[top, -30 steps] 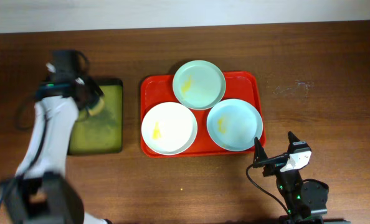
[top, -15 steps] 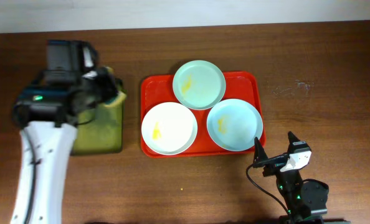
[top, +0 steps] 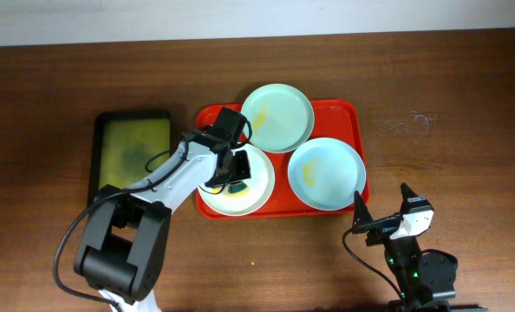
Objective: Clean dirty plates on tray and stack at the side
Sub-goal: 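Move the sponge over the white plate with the left gripper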
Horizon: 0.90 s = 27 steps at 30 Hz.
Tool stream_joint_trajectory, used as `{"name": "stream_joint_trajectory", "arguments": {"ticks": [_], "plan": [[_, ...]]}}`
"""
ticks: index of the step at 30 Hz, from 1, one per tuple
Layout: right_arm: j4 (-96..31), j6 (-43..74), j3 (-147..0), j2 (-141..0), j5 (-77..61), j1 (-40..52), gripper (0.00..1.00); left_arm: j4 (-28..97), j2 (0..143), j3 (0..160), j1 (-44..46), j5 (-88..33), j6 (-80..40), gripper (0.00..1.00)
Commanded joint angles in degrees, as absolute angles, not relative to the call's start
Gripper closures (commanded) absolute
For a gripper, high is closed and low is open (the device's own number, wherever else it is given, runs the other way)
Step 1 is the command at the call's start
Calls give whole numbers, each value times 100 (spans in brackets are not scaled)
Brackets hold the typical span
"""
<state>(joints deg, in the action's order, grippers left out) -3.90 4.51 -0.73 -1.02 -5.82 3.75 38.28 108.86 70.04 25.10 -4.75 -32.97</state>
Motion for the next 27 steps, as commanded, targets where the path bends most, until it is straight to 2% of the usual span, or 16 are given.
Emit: {"name": "stream_joint_trajectory", "arguments": {"ticks": [1, 4, 5, 6, 7, 8, 14, 19, 23, 25, 26, 27], "plan": [[-408, 473, -32, -73, -550, 412, 1, 3824, 10873, 7070, 2519, -526, -3247, 81], [-408, 473, -32, -73, -550, 412, 1, 4274, 10720, 7601, 2379, -1000, -2703, 77], [-408, 473, -32, -73, -550, 412, 1, 4558, 10610, 7861, 2316, -1033, -2668, 71], [-408, 473, -32, -73, -550, 412, 1, 4797, 10495, 8079, 2248, -1031, -2665, 51], [-408, 473, -32, -73, -550, 412, 1, 5039, 10361, 8285, 2165, -1031, -2665, 11], [-408, 473, -32, -73, -550, 412, 1, 5288, 10206, 8486, 2056, -1004, -2648, 0], [-408, 473, -32, -73, -550, 412, 1, 6320, 9432, 8807, 1199, -110, -2473, 0], [-355, 521, -32, -73, -593, 412, 1, 7282, 9463, 8801, 635, 456, -2473, 1], [447, 2864, -32, -73, -2797, 412, 1, 7360, 9491, 8801, 622, 451, -2473, 1], [1424, 4018, -32, -73, -2810, 412, 1, 7408, 9491, 8801, 626, 451, -2473, 1], [2279, 4167, -32, -73, -2926, 412, 1, 7428, 9491, 8801, 626, 451, -2473, 1], [3706, 4163, -110, -73, -2840, 412, 1, 7426, 9491, 8801, 626, 451, -2473, 1]]}}
